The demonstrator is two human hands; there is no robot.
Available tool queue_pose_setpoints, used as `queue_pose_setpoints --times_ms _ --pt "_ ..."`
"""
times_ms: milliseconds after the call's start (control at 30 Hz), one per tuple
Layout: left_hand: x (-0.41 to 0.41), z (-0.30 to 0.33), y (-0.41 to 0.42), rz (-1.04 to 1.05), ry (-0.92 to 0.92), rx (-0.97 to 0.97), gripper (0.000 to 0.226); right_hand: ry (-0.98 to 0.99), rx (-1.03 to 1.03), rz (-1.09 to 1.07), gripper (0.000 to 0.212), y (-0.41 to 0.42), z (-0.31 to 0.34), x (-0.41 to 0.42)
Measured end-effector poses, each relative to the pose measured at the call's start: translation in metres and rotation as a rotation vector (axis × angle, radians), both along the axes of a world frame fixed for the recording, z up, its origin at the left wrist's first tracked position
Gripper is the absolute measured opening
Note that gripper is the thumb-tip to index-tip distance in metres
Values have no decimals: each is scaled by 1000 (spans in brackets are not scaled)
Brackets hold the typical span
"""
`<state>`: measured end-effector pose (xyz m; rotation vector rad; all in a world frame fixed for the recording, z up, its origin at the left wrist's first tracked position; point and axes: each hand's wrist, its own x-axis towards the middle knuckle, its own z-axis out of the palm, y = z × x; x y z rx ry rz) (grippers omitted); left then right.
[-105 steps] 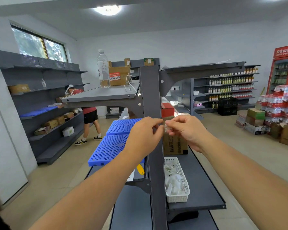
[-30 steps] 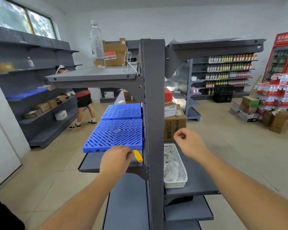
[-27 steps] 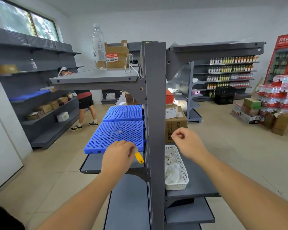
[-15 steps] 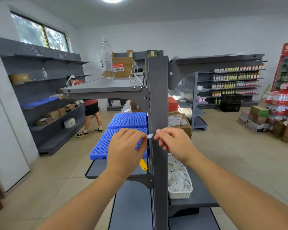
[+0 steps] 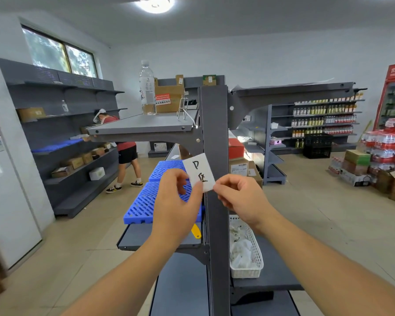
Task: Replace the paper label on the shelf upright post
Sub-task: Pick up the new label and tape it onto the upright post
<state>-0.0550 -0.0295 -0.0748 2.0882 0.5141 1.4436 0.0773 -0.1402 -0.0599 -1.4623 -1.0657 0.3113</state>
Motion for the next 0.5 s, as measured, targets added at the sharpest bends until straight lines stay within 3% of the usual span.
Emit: queue_pose_setpoints --times_ms 67,133,233,500 --pt "4 9 -4 -134 -66 -346 14 -8 6 -5 15 -3 0 1" --pt "7 14 -4 -286 -66 -527 14 -18 3 -2 15 -6 0 2" --pt "8 15 -4 -367 -40 -547 16 1 19 12 14 -9 1 3" --pt "14 16 -5 -329 -93 -559 16 64 54 19 17 -14 5 6"
